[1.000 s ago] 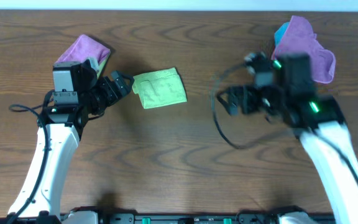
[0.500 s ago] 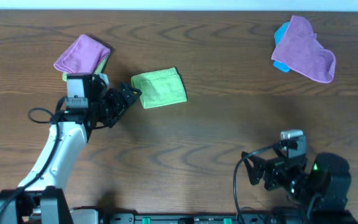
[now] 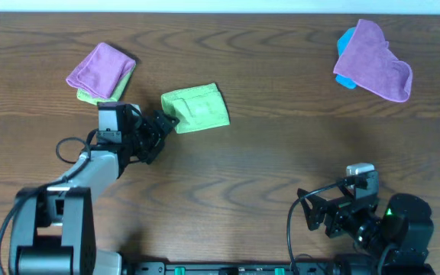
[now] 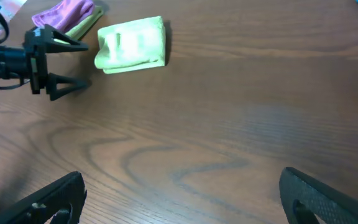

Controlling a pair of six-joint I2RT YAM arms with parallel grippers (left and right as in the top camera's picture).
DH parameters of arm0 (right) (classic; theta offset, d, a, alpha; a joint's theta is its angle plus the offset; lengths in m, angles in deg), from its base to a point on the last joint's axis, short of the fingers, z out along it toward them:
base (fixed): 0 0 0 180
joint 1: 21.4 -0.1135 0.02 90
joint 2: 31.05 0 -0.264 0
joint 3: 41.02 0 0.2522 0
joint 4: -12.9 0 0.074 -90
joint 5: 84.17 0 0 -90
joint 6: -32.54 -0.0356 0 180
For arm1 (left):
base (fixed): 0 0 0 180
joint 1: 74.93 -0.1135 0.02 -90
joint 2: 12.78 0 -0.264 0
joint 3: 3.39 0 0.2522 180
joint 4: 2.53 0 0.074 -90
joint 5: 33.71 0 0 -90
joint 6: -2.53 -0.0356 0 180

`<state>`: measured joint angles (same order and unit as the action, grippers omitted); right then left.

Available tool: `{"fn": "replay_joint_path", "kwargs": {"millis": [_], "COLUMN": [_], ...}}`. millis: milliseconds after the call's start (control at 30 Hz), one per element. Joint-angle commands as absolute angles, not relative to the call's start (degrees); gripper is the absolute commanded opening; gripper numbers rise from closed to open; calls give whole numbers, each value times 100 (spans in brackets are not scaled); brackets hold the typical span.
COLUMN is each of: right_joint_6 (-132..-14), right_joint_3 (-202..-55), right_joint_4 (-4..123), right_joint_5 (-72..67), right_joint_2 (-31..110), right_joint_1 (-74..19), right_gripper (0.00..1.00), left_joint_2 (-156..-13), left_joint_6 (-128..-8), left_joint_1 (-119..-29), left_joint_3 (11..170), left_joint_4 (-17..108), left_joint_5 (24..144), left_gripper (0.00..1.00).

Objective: Fold the cloth
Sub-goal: 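Release the folded green cloth and retract the right arm to rest, then carry the folded green cloth with the left gripper to the upper-left pink cloth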

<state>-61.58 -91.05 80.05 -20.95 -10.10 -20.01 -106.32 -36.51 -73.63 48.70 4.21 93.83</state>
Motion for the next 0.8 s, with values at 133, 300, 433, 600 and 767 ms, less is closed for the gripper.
{"fn": "replay_joint_path", "kwargs": {"millis": [133,300,433,600,767], "right_joint_6": [-6211,-6211,-6211,-6211,-6211], "right_joint_3": [-9081,-9081,-9081,-9081,-9081], "right_joint_4": [8027,8027,8027,8027,8027], "right_joint_5": [-2115,-2115,-2115,-2115,-2115], "right_joint_2": [-1032,-1032,-1032,-1032,-1032], "right_joint_1": [-1944,-1944,-1944,-1944,-1944], "right_gripper": [99,99,99,99,99], "left_joint_2": [-11254,-11606,-11869,-12236,-12666], "left_joint_6": [-3170,-2936,-2740,-2696,-2698], "left_joint_1": [-7131,-6985,-6867,-6711,-6652], "left_joint_3": [4835,4835,4835,4835,4835], "left_joint_4": [-281,-753,-976,-1354,-1811], "left_joint_5": [9354,9291,9081,8821,8718], "left_gripper": [95,95,95,96,65]}}
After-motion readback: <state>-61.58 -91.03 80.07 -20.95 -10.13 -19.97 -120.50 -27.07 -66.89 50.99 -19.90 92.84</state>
